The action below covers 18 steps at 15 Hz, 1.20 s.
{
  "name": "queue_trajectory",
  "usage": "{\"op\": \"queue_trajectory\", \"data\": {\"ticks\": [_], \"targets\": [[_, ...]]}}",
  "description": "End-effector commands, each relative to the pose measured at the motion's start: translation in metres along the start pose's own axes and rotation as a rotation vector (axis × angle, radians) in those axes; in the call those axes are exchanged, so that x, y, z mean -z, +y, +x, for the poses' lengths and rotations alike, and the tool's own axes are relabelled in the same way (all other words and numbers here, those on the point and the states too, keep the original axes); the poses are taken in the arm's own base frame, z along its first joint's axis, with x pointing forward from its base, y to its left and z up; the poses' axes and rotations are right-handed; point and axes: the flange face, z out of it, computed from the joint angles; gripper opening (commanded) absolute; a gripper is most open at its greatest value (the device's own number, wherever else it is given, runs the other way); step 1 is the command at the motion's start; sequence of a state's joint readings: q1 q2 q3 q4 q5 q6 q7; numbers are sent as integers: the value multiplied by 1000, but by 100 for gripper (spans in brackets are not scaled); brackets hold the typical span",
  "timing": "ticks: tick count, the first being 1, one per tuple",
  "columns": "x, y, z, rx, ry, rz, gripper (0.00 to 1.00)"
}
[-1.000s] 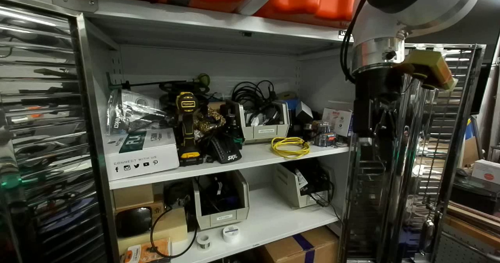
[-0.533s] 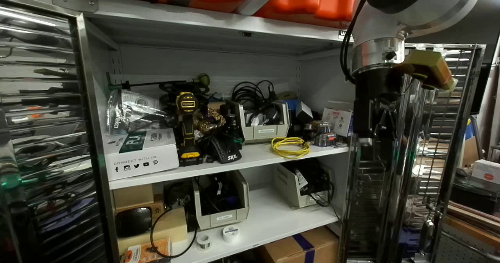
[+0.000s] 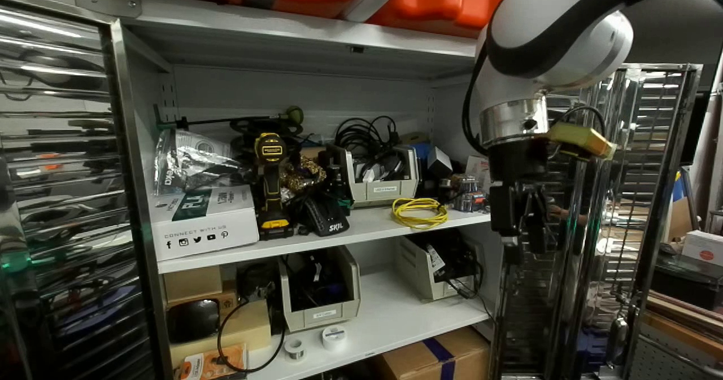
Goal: Put the yellow cable inside the tool box on the first shelf
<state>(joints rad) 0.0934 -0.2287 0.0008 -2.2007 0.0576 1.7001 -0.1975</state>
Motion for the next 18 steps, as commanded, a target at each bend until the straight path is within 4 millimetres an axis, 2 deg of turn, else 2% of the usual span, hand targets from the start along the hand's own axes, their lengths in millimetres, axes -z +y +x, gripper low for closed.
{"op": "queue_trajectory", "data": {"ticks": [1,4,7,9,14,18], "targets": [[-8,13,54,59,14,-105,100],[-10,34,96,72,68,-197,100],[4,56,135,106,146,-279,100],[14,67,155,150,169,-321,100],[39,88,191,297,172,-441,100],[46,95,215,414,155,-512,100]]}}
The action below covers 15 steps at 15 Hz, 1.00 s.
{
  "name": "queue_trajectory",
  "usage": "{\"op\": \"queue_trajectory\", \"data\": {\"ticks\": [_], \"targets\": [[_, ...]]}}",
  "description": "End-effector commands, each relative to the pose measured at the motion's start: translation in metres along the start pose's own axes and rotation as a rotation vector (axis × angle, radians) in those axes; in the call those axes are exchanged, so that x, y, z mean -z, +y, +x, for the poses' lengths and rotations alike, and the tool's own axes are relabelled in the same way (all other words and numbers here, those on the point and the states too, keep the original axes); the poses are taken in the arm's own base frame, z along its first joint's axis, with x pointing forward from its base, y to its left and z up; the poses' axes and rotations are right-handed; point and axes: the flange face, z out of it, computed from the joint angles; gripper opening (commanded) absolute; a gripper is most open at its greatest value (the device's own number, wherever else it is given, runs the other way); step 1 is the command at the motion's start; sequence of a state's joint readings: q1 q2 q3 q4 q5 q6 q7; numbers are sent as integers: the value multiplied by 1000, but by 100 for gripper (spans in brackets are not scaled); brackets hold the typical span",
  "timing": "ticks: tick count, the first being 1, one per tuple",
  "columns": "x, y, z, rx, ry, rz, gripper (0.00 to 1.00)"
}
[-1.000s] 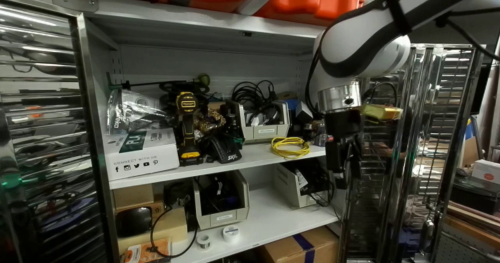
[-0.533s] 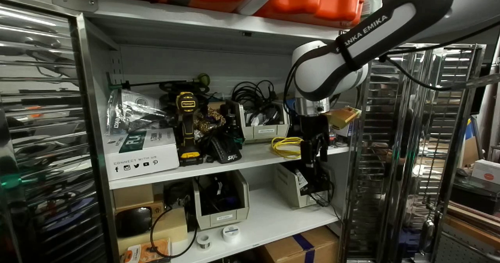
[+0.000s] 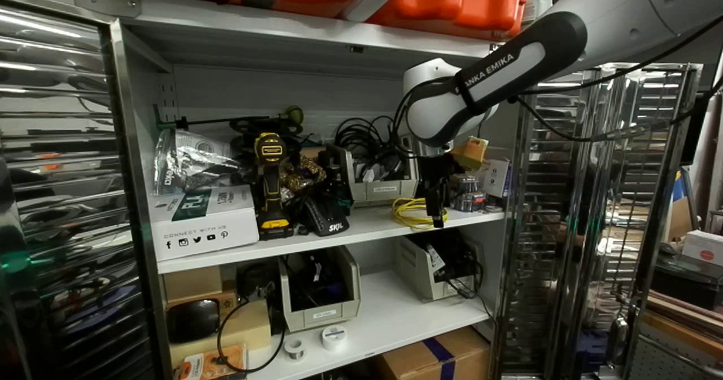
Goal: Put the yellow cable inside the tool box on the first shelf
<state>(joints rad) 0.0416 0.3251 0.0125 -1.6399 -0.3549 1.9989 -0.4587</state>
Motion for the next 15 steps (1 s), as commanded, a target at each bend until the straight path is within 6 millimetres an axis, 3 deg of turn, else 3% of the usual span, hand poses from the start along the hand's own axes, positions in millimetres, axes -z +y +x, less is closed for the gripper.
{"op": "queue_trajectory", "data": {"ticks": [1,8,9,10,15], "targets": [[1,18,25,113,8,-32,100],[-23,16,51,299,-23,30,100],[-26,16,52,316,-34,35,75],[-28,16,53,329,-40,41,74],[-25,23,48,359,-59,31,36]]}}
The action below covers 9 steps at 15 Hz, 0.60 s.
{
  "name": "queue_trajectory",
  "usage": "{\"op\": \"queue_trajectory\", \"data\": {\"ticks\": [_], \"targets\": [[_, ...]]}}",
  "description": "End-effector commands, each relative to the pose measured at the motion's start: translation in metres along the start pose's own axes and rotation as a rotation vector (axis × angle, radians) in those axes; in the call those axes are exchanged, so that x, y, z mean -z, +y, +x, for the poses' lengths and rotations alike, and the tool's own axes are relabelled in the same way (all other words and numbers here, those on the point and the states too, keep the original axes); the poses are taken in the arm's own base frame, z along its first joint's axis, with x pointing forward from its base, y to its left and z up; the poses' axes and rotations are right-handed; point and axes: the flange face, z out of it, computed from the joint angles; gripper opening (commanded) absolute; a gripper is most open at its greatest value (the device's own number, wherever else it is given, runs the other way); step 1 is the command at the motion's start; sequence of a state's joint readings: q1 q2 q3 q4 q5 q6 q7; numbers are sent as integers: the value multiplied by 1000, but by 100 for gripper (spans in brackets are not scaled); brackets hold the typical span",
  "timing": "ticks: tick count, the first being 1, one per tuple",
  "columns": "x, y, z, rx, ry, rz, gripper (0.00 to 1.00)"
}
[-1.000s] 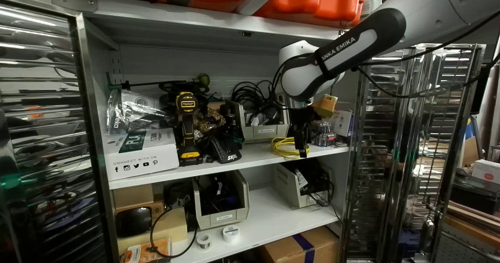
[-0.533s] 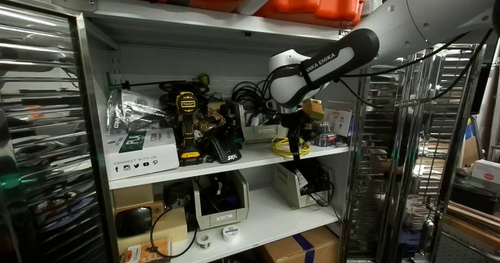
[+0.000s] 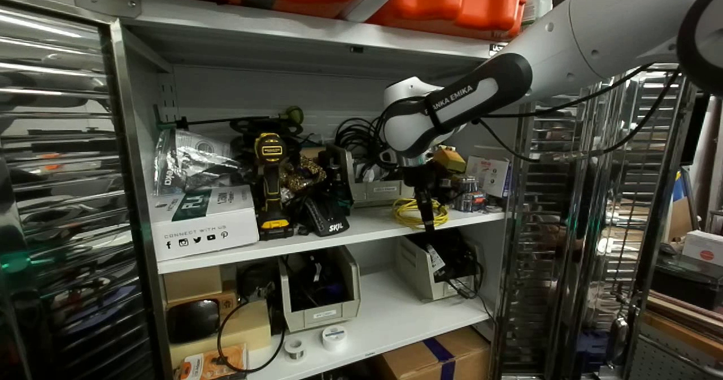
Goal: Put the yellow cable inside the tool box on the first shelf
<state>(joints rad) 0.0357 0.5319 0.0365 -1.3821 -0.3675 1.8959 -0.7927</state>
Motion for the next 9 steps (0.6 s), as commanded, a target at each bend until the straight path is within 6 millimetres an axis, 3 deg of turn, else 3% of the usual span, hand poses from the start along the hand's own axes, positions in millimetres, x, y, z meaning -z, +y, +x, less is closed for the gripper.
{"op": "queue_trajectory", "data": {"ticks": [1,3,6,9], "targets": [[3,5,-3,17,-18,4,27],[4,3,-7,22,-31,9,12],[4,-2,-13,11,-36,7,7],[13,-20,-20,13,-22,7,9]]}}
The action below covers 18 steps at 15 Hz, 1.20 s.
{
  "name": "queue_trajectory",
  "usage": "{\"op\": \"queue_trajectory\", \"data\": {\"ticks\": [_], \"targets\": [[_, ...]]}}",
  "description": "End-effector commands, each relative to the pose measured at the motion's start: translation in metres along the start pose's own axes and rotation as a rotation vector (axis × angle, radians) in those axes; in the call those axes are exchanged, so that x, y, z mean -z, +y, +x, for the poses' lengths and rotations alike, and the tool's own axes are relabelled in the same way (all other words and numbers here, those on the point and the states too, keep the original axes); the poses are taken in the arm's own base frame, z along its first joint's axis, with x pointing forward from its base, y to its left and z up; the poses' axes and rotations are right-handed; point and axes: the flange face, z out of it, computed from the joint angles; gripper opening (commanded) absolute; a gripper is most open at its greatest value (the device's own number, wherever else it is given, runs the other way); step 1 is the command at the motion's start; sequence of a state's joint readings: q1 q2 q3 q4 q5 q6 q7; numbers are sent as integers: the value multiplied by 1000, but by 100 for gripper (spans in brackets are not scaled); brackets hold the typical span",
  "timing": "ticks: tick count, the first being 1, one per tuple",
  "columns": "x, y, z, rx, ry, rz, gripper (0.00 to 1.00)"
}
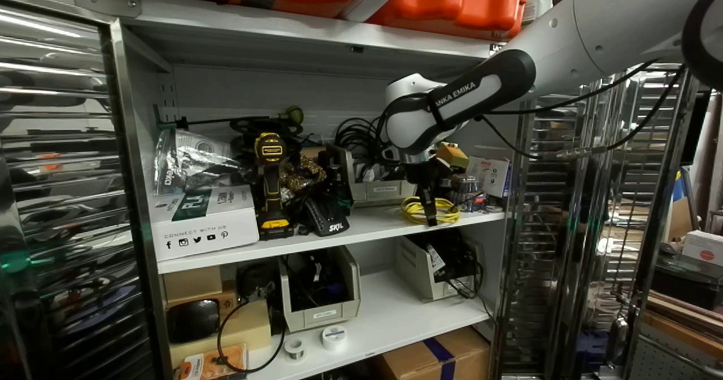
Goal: Put the yellow cable inside the tool box on the first shelf
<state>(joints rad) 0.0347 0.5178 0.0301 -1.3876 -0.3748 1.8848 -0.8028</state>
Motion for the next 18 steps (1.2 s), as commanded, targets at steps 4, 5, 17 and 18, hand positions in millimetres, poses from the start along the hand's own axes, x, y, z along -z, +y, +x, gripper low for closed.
{"op": "queue_trajectory", "data": {"ticks": [4,5,17,18], "targets": [[26,-69,-22,6,39,17,11],[31,-80,-23,-19,58,7,10],[45,-135,-35,-492,453,-50,4],[52,-132,-34,-527,488,-56,4]]}}
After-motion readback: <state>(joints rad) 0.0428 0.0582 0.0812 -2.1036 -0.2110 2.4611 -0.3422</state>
